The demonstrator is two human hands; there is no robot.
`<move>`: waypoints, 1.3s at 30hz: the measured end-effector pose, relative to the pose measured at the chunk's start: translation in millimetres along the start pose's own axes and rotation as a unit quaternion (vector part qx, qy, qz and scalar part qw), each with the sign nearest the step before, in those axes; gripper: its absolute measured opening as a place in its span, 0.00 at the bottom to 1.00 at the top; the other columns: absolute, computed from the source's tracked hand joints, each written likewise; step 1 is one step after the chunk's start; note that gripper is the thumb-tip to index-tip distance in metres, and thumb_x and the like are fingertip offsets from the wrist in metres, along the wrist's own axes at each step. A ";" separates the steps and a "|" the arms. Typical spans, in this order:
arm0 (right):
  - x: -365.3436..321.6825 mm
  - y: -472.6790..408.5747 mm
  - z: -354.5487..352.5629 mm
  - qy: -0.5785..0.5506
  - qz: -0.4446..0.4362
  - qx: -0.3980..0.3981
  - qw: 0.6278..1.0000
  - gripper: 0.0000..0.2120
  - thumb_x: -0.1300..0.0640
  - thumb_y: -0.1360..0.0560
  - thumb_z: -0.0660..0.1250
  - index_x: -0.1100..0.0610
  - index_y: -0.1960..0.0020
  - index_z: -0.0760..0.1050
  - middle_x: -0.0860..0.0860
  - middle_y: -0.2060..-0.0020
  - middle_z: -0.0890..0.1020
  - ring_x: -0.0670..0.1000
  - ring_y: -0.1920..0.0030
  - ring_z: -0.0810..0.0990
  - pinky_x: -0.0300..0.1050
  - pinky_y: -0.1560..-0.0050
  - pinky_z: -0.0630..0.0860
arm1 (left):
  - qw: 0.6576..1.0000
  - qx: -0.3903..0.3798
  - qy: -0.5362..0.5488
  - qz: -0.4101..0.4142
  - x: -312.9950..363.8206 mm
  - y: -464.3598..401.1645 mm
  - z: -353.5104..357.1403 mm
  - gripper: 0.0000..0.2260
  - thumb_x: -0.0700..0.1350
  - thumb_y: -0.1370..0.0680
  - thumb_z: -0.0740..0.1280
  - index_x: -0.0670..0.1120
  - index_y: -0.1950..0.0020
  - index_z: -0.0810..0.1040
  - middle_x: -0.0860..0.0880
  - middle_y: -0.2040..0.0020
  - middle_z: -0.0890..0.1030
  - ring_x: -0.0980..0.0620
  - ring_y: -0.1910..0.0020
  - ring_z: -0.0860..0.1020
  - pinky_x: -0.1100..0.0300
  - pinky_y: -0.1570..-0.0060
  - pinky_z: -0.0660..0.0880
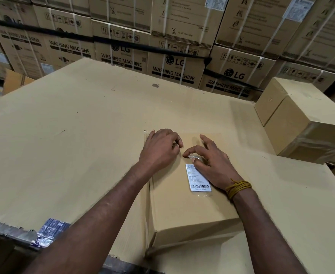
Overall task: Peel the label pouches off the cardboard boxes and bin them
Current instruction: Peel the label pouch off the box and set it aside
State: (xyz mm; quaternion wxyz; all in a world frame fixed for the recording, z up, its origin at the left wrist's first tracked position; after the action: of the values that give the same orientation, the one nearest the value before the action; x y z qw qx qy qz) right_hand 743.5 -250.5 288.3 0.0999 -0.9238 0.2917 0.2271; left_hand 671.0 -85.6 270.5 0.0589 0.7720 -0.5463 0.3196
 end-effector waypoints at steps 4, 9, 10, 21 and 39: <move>-0.1 0.3 -0.2 0.005 0.001 -0.003 1.000 0.14 0.54 0.23 0.62 0.34 0.46 0.74 0.47 0.21 0.56 0.47 0.26 0.63 0.50 0.30 0.56 | 1.000 0.000 0.000 -0.001 -0.7 0.0 0.1 0.08 0.44 0.23 0.61 0.57 0.53 0.76 0.54 0.42 0.78 0.54 0.36 0.72 0.50 0.28 0.58; 1.9 -1.3 1.5 0.012 -0.001 -0.004 1.000 0.15 0.52 0.23 0.61 0.32 0.44 0.72 0.48 0.21 0.55 0.47 0.26 0.64 0.54 0.29 0.58 | 1.000 -0.002 -0.001 -0.001 -0.9 -0.3 0.5 0.08 0.44 0.23 0.61 0.58 0.54 0.74 0.55 0.43 0.78 0.54 0.36 0.72 0.49 0.28 0.58; 1.7 -1.4 2.1 0.016 -0.003 -0.006 1.000 0.16 0.52 0.23 0.61 0.30 0.43 0.71 0.48 0.20 0.55 0.46 0.26 0.64 0.54 0.28 0.58 | 1.000 -0.002 0.000 0.000 -1.1 -0.5 0.6 0.08 0.44 0.23 0.61 0.59 0.54 0.74 0.55 0.43 0.78 0.54 0.36 0.72 0.48 0.28 0.58; 5.7 -1.7 3.9 0.015 0.014 0.000 1.000 0.13 0.51 0.23 0.61 0.34 0.44 0.71 0.50 0.21 0.56 0.49 0.25 0.62 0.53 0.28 0.59 | 1.000 0.001 0.007 0.000 -2.2 -1.0 2.2 0.09 0.44 0.24 0.61 0.59 0.55 0.74 0.55 0.44 0.78 0.55 0.37 0.72 0.48 0.27 0.58; 8.0 2.7 3.1 -0.004 0.062 0.031 0.998 0.04 0.49 0.24 0.64 0.43 0.49 0.74 0.48 0.22 0.60 0.50 0.24 0.62 0.52 0.29 0.62 | 1.000 0.004 0.008 0.000 0.6 0.7 -0.3 0.09 0.43 0.23 0.61 0.58 0.55 0.74 0.55 0.44 0.78 0.56 0.37 0.72 0.50 0.27 0.57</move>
State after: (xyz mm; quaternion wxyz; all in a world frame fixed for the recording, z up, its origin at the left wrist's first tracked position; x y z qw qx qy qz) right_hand 746.7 -255.7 281.6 0.1154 -0.8995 0.3544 0.2277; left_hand 670.4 -86.3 270.9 0.0602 0.7693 -0.5448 0.3284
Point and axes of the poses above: each hand's wrist, its own y-axis away from the middle knuckle, its own z-axis out of the palm, x = y × z, the point moved 3 cm from there along -y, towards the middle knuckle
